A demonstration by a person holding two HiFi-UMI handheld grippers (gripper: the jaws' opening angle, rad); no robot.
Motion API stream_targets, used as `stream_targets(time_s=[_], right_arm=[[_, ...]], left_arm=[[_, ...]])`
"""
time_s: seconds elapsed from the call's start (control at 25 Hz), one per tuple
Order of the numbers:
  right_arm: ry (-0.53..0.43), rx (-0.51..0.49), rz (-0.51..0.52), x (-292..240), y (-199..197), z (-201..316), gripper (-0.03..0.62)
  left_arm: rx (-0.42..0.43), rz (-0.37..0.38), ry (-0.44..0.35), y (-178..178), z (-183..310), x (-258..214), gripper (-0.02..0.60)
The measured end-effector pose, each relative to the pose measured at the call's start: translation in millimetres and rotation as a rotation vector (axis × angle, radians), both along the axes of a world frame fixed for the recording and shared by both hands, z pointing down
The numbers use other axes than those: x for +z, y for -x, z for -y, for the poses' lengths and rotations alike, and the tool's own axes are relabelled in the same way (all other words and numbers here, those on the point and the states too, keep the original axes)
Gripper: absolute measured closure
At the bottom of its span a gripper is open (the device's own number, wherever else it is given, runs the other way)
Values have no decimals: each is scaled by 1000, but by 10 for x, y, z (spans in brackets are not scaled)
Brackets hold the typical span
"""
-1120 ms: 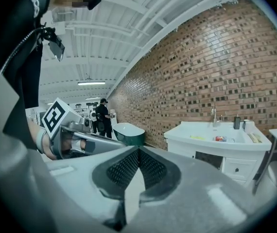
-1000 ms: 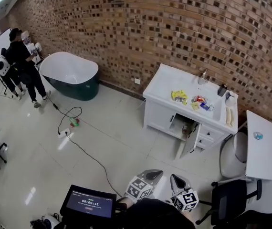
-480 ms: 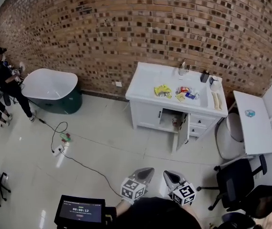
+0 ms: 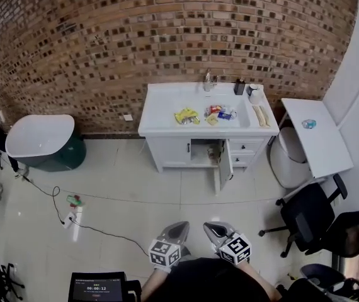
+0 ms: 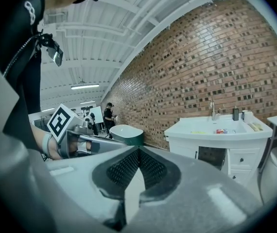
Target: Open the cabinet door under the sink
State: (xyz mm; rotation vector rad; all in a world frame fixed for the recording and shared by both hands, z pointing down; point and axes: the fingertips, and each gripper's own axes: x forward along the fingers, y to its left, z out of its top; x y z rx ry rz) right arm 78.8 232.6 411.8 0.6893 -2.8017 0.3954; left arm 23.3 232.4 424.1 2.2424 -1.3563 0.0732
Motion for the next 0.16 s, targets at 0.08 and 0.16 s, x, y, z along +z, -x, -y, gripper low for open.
stream_targets(time_s=[0.08, 0.16], right_arm=[[-1, 0, -2, 2, -25, 19, 605], [-3, 0, -3, 4, -52, 39, 605]], left_arm=[[-1, 2, 2, -14, 18, 16, 566], [-1, 4, 4, -35, 36, 32, 566]])
